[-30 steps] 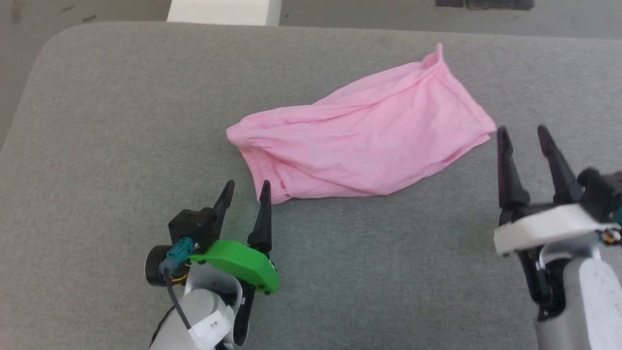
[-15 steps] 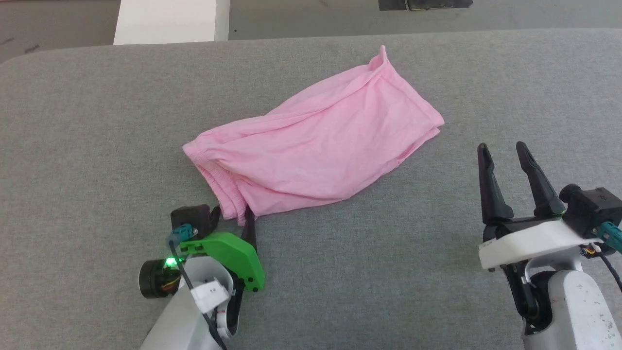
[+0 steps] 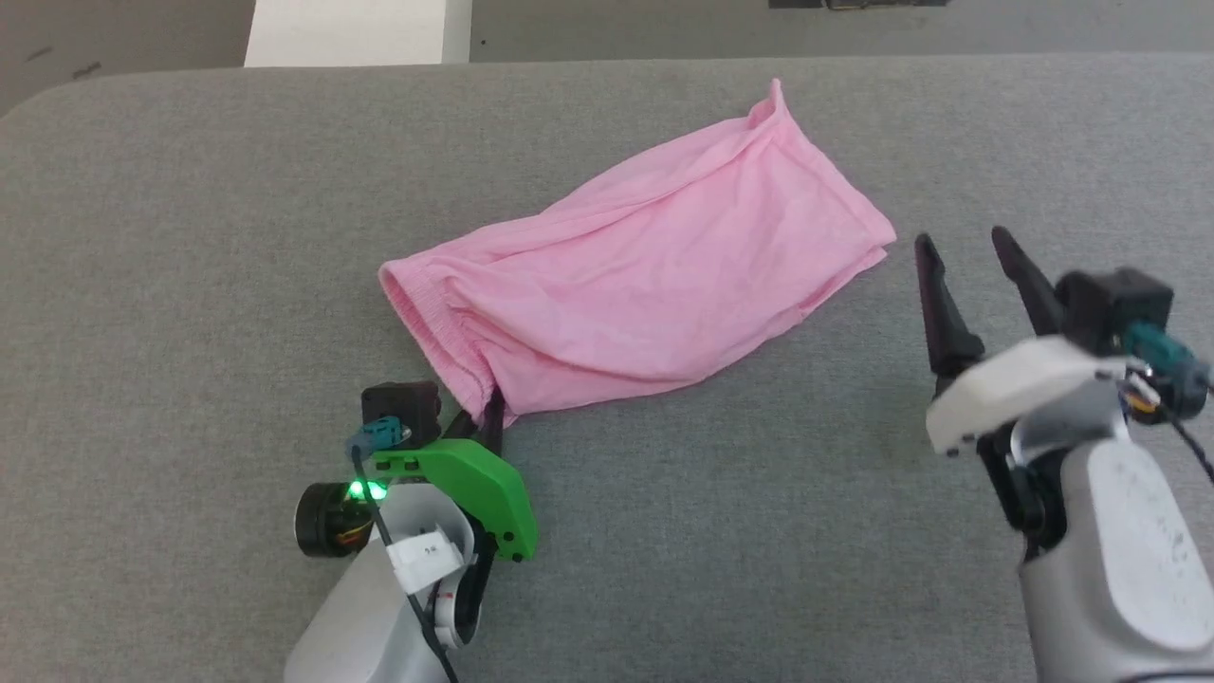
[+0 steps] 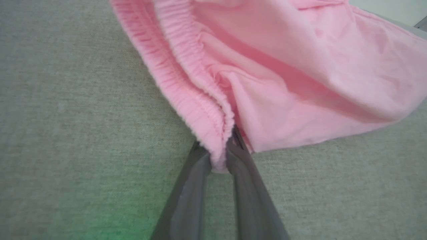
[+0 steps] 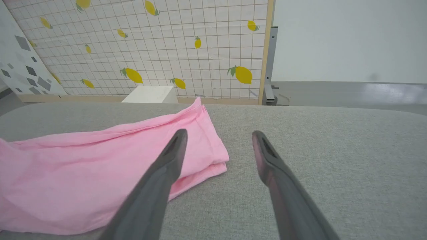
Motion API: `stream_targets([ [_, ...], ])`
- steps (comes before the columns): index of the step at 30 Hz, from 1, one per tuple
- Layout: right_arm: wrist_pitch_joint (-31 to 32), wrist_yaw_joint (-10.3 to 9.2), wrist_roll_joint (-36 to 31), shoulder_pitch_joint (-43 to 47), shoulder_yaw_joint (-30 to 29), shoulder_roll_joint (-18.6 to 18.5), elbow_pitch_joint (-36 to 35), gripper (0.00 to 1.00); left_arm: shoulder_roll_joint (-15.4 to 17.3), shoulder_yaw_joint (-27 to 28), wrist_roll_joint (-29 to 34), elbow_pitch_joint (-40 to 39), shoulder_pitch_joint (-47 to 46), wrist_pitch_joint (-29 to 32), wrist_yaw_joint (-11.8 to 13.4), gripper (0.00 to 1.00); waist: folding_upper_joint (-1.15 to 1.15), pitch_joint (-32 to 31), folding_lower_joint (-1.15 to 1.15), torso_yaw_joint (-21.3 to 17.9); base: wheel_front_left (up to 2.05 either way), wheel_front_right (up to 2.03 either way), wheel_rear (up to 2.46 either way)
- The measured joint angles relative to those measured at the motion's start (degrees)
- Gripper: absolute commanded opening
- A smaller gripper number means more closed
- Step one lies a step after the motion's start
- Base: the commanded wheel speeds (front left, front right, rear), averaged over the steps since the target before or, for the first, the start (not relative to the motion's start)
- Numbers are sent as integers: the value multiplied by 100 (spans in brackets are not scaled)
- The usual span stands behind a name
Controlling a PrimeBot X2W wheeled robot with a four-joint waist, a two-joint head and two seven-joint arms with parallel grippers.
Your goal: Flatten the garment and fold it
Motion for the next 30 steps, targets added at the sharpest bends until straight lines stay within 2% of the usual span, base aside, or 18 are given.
stream_targets([
  [6, 826, 0, -271, -911, -389, 0, 1080, 100, -41, -87, 0, -101, -42, -12, -30, 0, 0, 121, 0, 152, 0, 0, 0],
  [10, 1607, 0, -452, -1468, -576, -1, 1673, 100, -79, -122, -1, -178, -101, -51, -60, 0, 0, 267, 0, 266, 0, 0, 0],
  [17, 2824, 0, -849, -1940, -621, -1, 2196, 100, -125, -186, -10, -263, -238, -112, -133, 0, 0, 543, 0, 462, 0, 0, 0],
  [20, 3330, 0, -954, -2044, -535, -12, 2193, 16, -152, -212, -41, -274, -262, -143, -154, 0, 0, 610, 0, 536, 0, 0, 0],
  [21, 3489, 0, -962, -2069, -504, -16, 2152, 0, -158, -218, -49, -279, -263, -157, -157, 0, 0, 623, 0, 555, 0, 0, 0],
  [25, 3661, 1, -876, -1975, -401, 20, 1870, 0, -156, -234, -65, -282, -263, -162, -182, 0, 0, 581, 0, 568, 0, 0, 0],
  [30, 3264, 1, -603, -1333, -392, 12, 1179, 0, 21, -268, -159, -411, -160, -70, -255, 0, 0, 380, 0, 519, 0, 0, 0],
])
